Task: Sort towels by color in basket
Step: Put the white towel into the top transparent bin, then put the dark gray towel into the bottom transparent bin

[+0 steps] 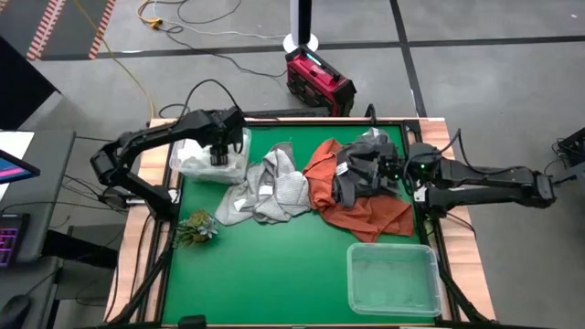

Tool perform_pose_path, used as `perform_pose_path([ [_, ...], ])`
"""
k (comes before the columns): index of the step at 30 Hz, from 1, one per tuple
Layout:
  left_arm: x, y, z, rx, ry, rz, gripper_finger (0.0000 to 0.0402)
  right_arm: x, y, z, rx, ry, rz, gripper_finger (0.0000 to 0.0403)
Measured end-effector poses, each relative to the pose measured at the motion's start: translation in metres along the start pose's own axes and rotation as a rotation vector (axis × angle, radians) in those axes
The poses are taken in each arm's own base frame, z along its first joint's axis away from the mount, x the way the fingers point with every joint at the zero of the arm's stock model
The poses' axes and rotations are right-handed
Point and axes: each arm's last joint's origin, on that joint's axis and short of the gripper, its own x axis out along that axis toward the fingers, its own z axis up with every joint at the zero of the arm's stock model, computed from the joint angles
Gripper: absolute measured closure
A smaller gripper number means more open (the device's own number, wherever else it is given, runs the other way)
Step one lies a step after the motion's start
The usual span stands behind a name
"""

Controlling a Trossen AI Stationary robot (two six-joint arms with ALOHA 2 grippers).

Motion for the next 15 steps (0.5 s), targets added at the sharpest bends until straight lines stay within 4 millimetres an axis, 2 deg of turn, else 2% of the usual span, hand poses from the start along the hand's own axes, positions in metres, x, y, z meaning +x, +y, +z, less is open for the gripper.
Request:
perform_pose_path([
  [10,-0.056,0.027,0.006,-0.069,-0.067,0.018,0.0205,0.0,-0.001,0.0,0.001,0.001,-0.003,0.018],
  [15,-0.08,0.029,0.022,-0.208,-0.338,-0.188,0.0205,0.0,-0.001,0.0,0.001,0.001,-0.004,0.018],
])
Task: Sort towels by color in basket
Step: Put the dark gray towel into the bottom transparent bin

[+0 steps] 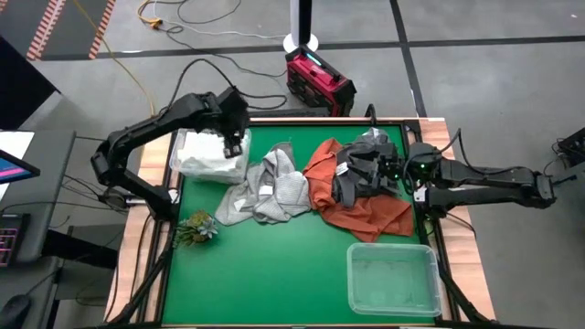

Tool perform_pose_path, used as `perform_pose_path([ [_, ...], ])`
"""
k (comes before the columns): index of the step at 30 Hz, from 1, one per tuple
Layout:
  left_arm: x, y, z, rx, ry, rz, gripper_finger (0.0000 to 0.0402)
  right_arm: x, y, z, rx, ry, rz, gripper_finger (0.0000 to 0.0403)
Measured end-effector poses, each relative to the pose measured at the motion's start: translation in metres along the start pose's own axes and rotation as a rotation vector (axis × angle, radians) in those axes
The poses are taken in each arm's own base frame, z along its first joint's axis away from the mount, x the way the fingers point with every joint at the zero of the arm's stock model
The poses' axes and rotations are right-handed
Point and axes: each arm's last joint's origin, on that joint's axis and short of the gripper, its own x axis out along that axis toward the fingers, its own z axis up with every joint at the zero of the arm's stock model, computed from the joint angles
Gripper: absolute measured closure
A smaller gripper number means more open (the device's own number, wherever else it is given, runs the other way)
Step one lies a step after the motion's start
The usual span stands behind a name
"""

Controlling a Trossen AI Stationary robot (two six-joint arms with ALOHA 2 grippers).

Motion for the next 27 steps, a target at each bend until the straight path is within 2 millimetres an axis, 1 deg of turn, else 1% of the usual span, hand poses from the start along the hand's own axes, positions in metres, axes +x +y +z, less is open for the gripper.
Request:
perform_pose_path([
  [2,0.001,-0.011,0.009,-0.027,-0.097,-0.106,0.0205,0.0,0.0,0.0,0.0,0.001,0.0,0.018],
  [4,0.006,-0.029,0.014,-0.002,-0.14,-0.161,0.0205,0.0,0.0,0.0,0.0,0.0,0.0,0.018],
  [8,0.026,-0.072,0.018,0.1,-0.202,-0.21,0.0205,0.0,0.0,0.0,0.0,0.0,0.0,0.018],
  [10,0.033,-0.091,0.018,0.141,-0.228,-0.209,0.0205,0.0,0.0,0.0,0.0,0.0,0.0,0.018],
  [15,0.035,-0.128,0.016,0.201,-0.255,-0.236,0.0205,0.0,-0.002,0.0,0.001,-0.002,-0.011,0.018],
  [19,0.031,-0.152,0.015,0.186,-0.257,-0.282,0.0205,0.0,-0.005,0.001,0.004,-0.005,-0.029,0.018],
  [22,0.03,-0.165,0.015,0.16,-0.248,-0.307,0.0205,0.002,-0.006,-0.001,0.014,0.01,-0.035,0.018],
  [24,0.033,-0.173,0.02,0.106,-0.265,-0.309,0.0205,0.004,-0.006,-0.006,0.01,0.053,-0.037,0.018],
  [27,0.034,-0.181,0.025,0.025,-0.299,-0.241,0.0205,0.009,-0.004,-0.018,-0.022,0.166,-0.034,0.018],
])
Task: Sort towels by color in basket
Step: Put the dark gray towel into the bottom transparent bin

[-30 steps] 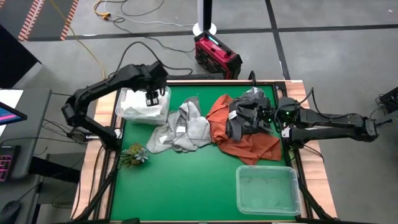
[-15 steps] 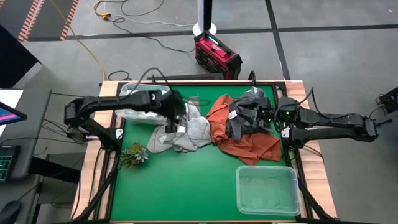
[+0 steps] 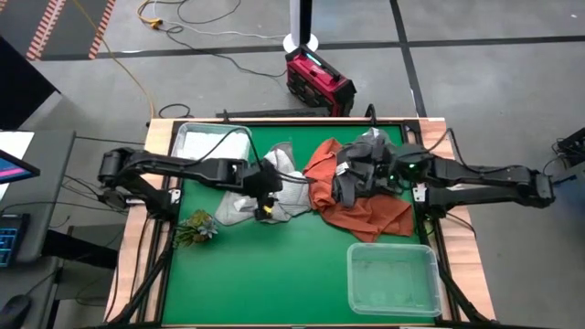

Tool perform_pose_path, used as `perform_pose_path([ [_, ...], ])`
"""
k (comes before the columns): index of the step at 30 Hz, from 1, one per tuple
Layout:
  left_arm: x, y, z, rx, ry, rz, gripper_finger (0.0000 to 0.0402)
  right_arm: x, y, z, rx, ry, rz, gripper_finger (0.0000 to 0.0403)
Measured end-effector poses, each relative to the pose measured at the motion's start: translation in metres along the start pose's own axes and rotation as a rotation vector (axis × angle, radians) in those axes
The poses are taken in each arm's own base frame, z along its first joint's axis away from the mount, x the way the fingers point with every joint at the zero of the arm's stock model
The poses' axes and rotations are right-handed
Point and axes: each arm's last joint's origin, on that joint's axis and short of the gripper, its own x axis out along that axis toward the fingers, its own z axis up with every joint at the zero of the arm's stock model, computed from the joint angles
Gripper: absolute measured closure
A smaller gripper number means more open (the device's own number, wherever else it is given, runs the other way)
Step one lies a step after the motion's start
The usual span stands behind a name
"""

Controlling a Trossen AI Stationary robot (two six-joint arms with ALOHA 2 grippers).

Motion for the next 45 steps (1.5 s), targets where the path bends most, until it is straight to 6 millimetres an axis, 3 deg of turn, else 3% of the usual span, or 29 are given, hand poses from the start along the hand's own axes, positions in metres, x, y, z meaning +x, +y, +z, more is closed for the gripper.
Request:
perform_pose_path([
  [3,0.002,-0.008,0.01,0.039,-0.102,0.099,0.0205,0.004,-0.001,-0.007,-0.025,0.138,-0.042,0.018],
  [8,0.0,-0.025,0.014,0.176,-0.159,0.162,0.0205,-0.003,-0.01,0.01,-0.036,0.389,-0.3,0.018],
  [13,-0.001,-0.026,0.013,0.194,-0.149,0.166,0.0205,-0.004,-0.02,0.019,-0.063,0.677,-0.401,0.018],
  [17,0.004,-0.028,0.009,0.198,-0.178,0.165,0.0205,0.003,-0.032,0.009,-0.035,0.89,-0.46,0.018],
  [20,0.014,-0.029,-0.004,0.197,-0.192,0.149,0.0205,0.011,-0.039,-0.005,0.031,0.984,-0.443,0.018],
  [27,0.026,-0.035,-0.023,0.158,-0.221,0.125,0.0205,0.035,-0.051,-0.042,0.066,1.011,-0.411,0.0199],
  [29,0.023,-0.04,-0.024,0.161,-0.242,0.13,0.0205,0.038,-0.053,-0.047,0.061,1.005,-0.409,0.0237],
  [34,0.013,-0.048,-0.026,0.223,-0.247,0.198,0.0205,0.037,-0.053,-0.045,0.052,0.966,-0.397,0.0378],
  [37,0.002,-0.044,-0.025,0.225,-0.26,0.232,0.0205,0.031,-0.048,-0.03,0.089,0.93,-0.354,0.0381],
  [40,-0.016,-0.037,-0.024,0.213,-0.285,0.248,0.0205,0.019,-0.034,-0.002,0.109,0.829,-0.247,0.0384],
  [45,-0.053,-0.019,-0.025,0.172,-0.327,0.294,0.0205,-0.018,-0.003,0.045,0.073,0.615,0.029,0.0387],
])
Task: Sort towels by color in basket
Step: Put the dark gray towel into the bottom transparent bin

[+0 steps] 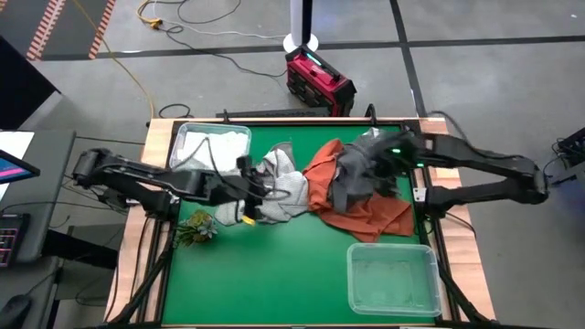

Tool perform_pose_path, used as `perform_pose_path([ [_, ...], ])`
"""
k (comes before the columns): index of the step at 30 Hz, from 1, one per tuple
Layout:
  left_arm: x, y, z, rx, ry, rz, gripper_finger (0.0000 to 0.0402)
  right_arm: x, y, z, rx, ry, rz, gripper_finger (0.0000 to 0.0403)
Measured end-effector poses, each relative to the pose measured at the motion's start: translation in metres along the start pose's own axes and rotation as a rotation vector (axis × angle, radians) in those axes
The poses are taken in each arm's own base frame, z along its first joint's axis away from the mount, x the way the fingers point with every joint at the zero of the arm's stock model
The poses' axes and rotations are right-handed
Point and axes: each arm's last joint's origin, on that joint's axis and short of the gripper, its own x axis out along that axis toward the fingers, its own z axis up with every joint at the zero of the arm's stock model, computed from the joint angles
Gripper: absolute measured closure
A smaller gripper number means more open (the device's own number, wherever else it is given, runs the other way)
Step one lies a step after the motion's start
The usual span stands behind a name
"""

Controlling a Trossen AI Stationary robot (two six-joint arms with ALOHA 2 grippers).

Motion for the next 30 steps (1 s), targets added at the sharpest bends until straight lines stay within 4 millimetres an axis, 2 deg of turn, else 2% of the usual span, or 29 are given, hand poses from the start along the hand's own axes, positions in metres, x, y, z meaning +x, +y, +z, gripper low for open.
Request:
perform_pose_path([
  [4,-0.015,0.021,-0.001,-0.03,-0.002,0.038,0.0205,-0.044,0.026,-0.005,-0.192,-0.179,0.258,0.0387],
  [8,-0.02,0.04,-0.004,-0.055,-0.002,0.083,0.0205,-0.087,0.043,-0.009,-0.328,-0.458,0.443,0.0387],
  [13,-0.019,0.058,-0.007,-0.089,0.005,0.129,0.0205,-0.137,0.05,-0.011,-0.45,-0.86,0.62,0.0387],
  [17,-0.018,0.071,-0.01,-0.116,0.011,0.145,0.0205,-0.166,0.051,-0.011,-0.485,-1.116,0.738,0.0377],
  [24,-0.011,0.09,-0.018,-0.16,0.04,0.143,0.0205,-0.196,0.058,-0.001,-0.582,-1.523,0.79,0.0378],
  [30,-0.006,0.106,-0.025,-0.197,0.058,0.151,0.0205,-0.197,0.078,0.02,-0.519,-1.743,0.837,0.0377],
])
